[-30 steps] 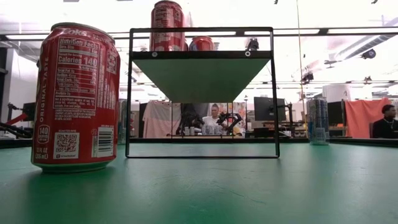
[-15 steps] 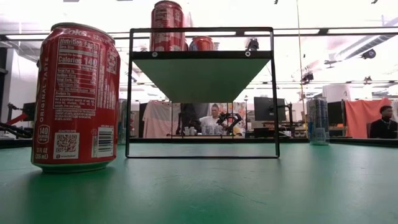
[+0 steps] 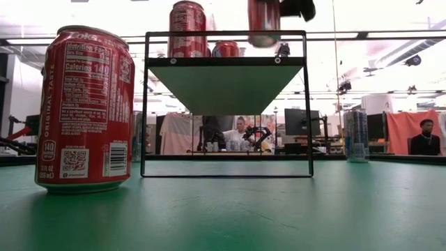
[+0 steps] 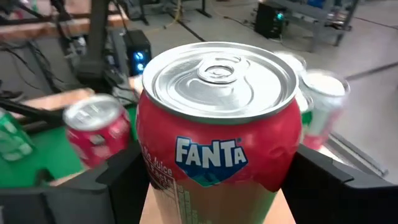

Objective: Place canned beverage on shelf
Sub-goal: Put the orange can on the shelf

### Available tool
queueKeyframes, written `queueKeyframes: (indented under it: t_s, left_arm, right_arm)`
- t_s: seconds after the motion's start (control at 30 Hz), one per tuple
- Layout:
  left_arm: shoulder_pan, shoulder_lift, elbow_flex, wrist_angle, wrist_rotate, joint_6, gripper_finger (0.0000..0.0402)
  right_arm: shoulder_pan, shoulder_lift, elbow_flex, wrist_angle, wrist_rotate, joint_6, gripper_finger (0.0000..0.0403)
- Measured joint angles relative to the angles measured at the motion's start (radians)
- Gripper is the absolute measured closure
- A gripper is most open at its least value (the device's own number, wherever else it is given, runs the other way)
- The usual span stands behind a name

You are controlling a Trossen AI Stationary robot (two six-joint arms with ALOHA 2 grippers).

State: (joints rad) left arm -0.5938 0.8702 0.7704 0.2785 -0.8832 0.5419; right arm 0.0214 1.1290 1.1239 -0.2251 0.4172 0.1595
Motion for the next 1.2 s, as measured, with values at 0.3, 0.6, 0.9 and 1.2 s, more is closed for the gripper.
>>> queueKeyframes:
  t_s: [0.3,0.6,0.9,1.2]
  left_arm:
    - [0.0,-0.002,0.0,-0.091,0.0,0.005,0.0029]
    - [0.002,-0.036,-0.001,-0.197,-0.01,0.012,0.0029]
    - [0.004,-0.071,-0.001,-0.296,-0.026,0.0,0.0028]
    - [0.005,-0.103,-0.022,-0.317,-0.026,-0.011,0.0028]
  right_arm:
    - [-0.12,-0.028,-0.189,0.192,-0.156,-0.069,0.0124]
    - [-0.3,-0.029,-0.269,0.289,-0.529,-0.159,0.0124]
    - [-0.373,-0.016,-0.287,0.329,-0.576,-0.184,0.0124]
    - [-0.373,-0.016,-0.33,0.384,-0.575,-0.179,0.0124]
